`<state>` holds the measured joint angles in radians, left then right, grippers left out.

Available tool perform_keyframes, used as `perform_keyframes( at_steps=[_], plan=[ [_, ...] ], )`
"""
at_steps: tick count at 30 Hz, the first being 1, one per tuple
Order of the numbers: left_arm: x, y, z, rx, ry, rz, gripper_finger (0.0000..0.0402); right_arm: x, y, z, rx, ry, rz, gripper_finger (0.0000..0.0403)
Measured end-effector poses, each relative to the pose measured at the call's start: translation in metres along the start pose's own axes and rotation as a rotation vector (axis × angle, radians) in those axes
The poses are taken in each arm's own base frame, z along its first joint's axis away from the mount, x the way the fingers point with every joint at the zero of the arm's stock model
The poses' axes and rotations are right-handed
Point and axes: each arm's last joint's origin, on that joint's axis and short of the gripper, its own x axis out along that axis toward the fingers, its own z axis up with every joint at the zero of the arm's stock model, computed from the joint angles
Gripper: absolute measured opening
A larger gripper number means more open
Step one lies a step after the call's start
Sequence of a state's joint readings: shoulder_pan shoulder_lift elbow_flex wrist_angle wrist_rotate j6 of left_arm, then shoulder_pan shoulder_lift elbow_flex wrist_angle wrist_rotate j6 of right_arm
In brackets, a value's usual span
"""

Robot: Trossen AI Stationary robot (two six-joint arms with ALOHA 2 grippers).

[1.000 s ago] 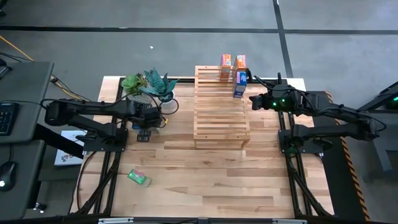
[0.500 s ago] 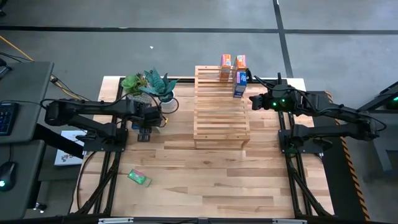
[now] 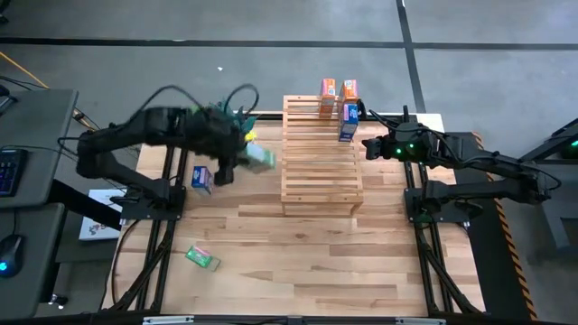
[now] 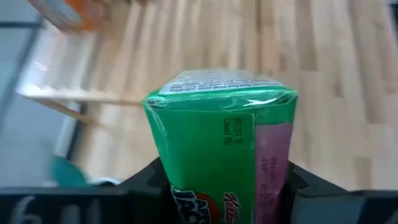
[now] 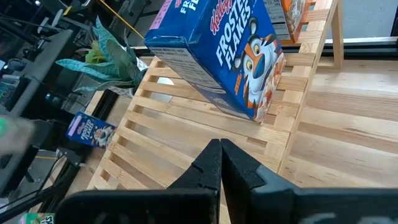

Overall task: Stack cereal on shelf
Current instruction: Put the top green cereal box on the shelf

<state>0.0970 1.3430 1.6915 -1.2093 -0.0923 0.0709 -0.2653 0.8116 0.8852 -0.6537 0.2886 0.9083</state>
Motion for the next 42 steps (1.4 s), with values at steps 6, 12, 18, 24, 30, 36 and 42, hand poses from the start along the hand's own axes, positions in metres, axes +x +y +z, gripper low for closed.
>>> perform_keyframes(
  at_steps=[6,12,18,24,30,36,42],
  plan=[
    [0.007,0.008,0.06,0.101,0.006,0.031,0.0136,0.0,0.0,0.0,0.0,0.0,0.0,0.0],
    [0.049,-0.006,0.099,0.2,-0.048,-0.001,0.0143,-0.001,0.005,0.003,0.001,-0.014,0.066,0.0],
    [0.103,-0.017,0.106,0.213,0.04,-0.025,0.0144,-0.018,0.024,0.012,-0.086,-0.088,0.362,0.0],
    [0.147,-0.02,0.103,0.191,0.139,-0.033,0.0144,-0.034,0.04,0.013,-0.087,-0.054,0.638,0.0001],
    [0.166,-0.019,0.102,0.18,0.17,-0.032,0.0145,-0.032,0.056,0.002,-0.132,0.001,0.736,0.0056],
    [0.166,-0.019,0.103,0.177,0.166,-0.029,0.0146,-0.023,0.066,-0.012,-0.27,0.04,0.74,0.0178],
    [0.167,-0.019,0.102,0.136,0.169,-0.026,0.0176,-0.007,0.07,-0.022,-0.434,0.057,0.692,0.0269]
  ],
)
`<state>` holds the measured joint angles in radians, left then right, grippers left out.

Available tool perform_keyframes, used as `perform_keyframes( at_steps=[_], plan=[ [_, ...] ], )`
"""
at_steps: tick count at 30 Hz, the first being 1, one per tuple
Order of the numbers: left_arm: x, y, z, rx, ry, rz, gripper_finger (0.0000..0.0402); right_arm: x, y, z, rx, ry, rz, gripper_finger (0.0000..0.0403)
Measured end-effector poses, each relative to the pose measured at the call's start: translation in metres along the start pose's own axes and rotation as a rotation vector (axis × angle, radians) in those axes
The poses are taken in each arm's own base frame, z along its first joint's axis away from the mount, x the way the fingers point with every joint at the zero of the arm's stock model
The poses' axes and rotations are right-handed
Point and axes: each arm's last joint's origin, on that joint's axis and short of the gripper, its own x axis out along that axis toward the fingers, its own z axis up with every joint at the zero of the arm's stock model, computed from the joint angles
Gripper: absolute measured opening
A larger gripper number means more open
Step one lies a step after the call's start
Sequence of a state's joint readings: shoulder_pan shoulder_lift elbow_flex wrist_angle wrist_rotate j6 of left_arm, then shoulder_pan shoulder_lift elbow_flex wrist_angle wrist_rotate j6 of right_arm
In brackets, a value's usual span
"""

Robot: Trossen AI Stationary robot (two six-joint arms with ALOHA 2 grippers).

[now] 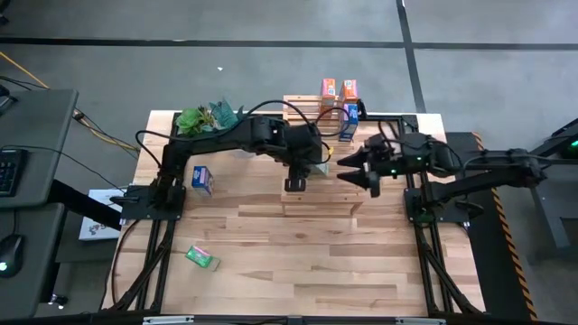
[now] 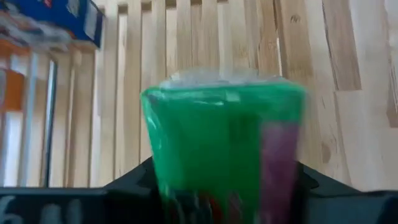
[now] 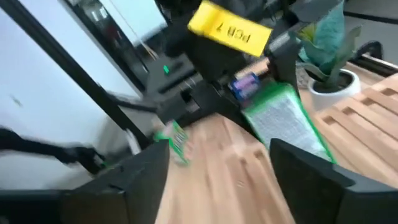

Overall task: Stack cereal on shelf
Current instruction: Put the top green cereal box on the shelf, then put the top left green cereal box on the shelf

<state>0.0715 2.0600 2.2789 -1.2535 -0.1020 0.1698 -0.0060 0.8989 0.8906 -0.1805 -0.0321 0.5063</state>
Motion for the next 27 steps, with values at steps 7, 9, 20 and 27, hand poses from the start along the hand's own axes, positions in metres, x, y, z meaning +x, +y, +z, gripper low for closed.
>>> perform_keyframes(
  at_steps=[7,9,20,27],
  plan=[
    [0.002,-0.001,0.0,-0.035,0.007,-0.005,0.0261,0.007,0.001,0.005,-0.215,0.196,-0.129,0.0296],
    [0.002,-0.001,0.0,-0.036,0.007,-0.005,0.0284,0.009,0.002,0.01,-0.285,0.219,-0.17,0.0296],
    [-0.004,0.0,-0.003,-0.037,0.018,-0.004,0.0325,0.016,-0.001,0.013,-0.435,0.247,-0.318,0.0296],
    [-0.021,0.006,-0.008,-0.057,0.011,0.021,0.0325,0.006,0.001,0.016,-0.441,0.218,-0.311,0.0296]
  ],
)
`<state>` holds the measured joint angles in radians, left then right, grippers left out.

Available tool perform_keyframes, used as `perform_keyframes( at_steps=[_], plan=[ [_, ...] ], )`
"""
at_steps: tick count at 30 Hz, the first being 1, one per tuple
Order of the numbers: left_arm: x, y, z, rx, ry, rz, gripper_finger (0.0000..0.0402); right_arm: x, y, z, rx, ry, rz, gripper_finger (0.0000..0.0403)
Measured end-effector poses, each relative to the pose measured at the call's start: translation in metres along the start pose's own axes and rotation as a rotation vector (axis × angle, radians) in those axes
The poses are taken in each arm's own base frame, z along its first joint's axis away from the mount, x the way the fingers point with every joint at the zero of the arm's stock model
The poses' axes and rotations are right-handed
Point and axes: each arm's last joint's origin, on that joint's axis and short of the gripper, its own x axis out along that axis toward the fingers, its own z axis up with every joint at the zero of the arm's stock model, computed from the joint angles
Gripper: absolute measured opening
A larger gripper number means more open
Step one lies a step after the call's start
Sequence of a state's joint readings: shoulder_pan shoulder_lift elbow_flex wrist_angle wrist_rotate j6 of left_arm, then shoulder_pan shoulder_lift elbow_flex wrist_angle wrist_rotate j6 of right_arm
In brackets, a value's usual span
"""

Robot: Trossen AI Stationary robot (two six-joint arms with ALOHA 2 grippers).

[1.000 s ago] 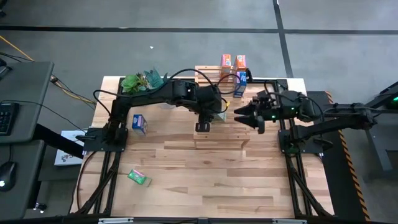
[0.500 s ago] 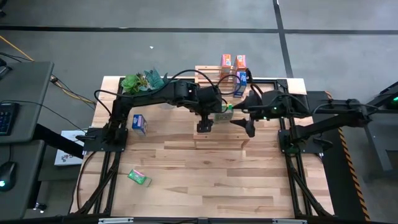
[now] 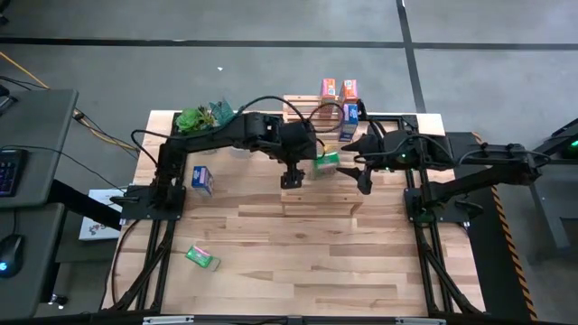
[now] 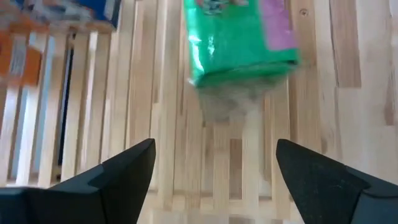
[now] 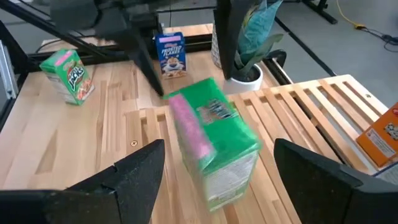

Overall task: Stack cereal on shelf
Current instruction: Put the top left green cereal box on the shelf

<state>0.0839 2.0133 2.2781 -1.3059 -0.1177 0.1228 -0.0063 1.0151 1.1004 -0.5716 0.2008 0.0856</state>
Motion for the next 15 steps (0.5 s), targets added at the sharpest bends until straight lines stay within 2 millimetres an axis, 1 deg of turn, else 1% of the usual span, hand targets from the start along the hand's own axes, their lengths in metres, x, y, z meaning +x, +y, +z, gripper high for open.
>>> perform_keyframes(
  at_steps=[2,4,6,8,11,13,15],
  plan=[
    [-0.01,0.005,-0.005,-0.029,0.006,0.003,0.0325,-0.001,0.0,0.001,0.003,-0.01,0.001,0.0296],
    [-0.024,0.014,-0.009,-0.071,-0.017,0.003,0.0325,-0.001,0.0,0.001,-0.003,0.004,0.002,0.0296],
    [-0.039,0.023,-0.013,-0.12,-0.052,-0.004,0.0323,0.0,0.002,0.006,-0.027,0.016,0.005,0.0296],
    [-0.06,0.033,-0.017,-0.178,-0.124,-0.014,0.0321,0.001,0.003,0.011,-0.057,0.056,-0.007,0.0296],
    [-0.096,0.046,-0.024,-0.25,-0.265,-0.014,0.032,0.0,0.003,0.028,-0.084,0.079,-0.025,0.0296],
    [-0.12,0.05,-0.028,-0.279,-0.366,-0.005,0.0319,-0.001,0.004,0.04,-0.119,0.112,-0.026,0.0296],
    [-0.14,0.051,-0.031,-0.286,-0.453,-0.002,0.0319,0.003,0.006,0.047,-0.161,0.181,-0.023,0.0296]
  ],
)
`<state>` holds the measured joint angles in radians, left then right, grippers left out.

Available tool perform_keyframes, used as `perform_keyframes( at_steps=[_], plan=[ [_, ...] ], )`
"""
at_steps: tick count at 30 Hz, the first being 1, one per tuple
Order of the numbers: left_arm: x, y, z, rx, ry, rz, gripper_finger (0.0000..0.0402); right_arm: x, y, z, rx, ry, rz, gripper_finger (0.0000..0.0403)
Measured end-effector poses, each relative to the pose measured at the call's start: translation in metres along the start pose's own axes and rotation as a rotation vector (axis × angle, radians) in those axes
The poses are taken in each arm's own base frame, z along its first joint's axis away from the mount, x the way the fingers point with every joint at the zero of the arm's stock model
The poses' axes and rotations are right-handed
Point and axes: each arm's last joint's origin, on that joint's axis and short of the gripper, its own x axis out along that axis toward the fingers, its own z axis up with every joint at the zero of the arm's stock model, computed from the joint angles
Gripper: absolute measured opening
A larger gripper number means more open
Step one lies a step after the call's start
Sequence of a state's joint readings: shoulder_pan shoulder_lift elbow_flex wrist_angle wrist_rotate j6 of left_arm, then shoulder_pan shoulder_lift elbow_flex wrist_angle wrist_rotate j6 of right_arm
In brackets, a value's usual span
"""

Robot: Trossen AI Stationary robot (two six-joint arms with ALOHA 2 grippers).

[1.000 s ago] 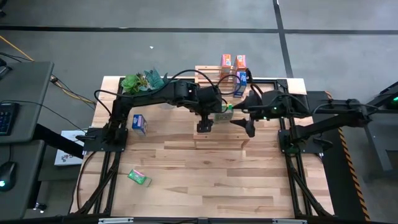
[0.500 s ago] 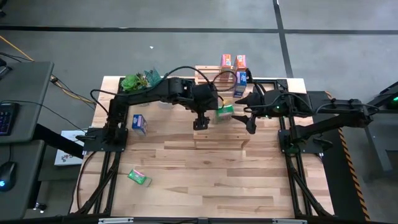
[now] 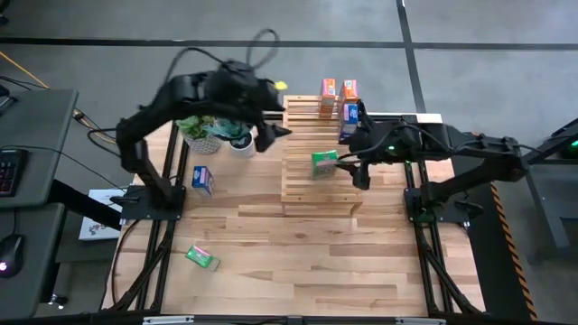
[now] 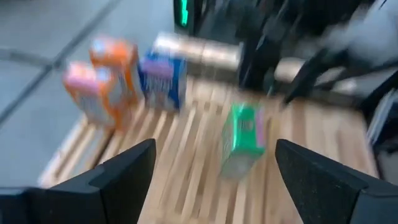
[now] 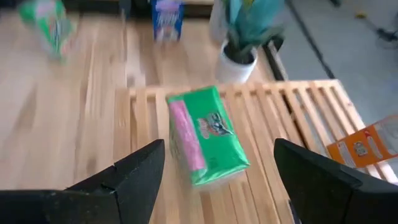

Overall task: Stack cereal on shelf
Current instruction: Put the top left green cereal box on the shelf

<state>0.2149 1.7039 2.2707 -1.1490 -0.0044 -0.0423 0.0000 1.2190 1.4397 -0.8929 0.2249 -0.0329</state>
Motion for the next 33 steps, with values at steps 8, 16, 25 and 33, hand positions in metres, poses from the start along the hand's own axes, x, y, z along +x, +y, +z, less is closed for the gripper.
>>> perform_keyframes(
  at_steps=[8,16,25,33],
  plan=[
    [-0.044,-0.011,0.008,0.018,-0.166,-0.039,0.0319,0.027,0.006,0.026,-0.175,0.159,0.028,0.0296],
    [-0.024,-0.017,-0.002,0.01,-0.185,-0.056,0.0319,0.048,0.005,0.029,-0.218,0.284,0.043,0.0296],
    [-0.027,-0.015,-0.048,-0.136,-0.38,-0.115,0.0319,0.056,-0.006,0.026,-0.175,0.32,0.035,0.0296],
    [-0.041,-0.012,-0.08,-0.233,-0.508,-0.152,0.0319,0.07,-0.01,0.023,-0.171,0.363,0.095,0.0296]
  ],
)
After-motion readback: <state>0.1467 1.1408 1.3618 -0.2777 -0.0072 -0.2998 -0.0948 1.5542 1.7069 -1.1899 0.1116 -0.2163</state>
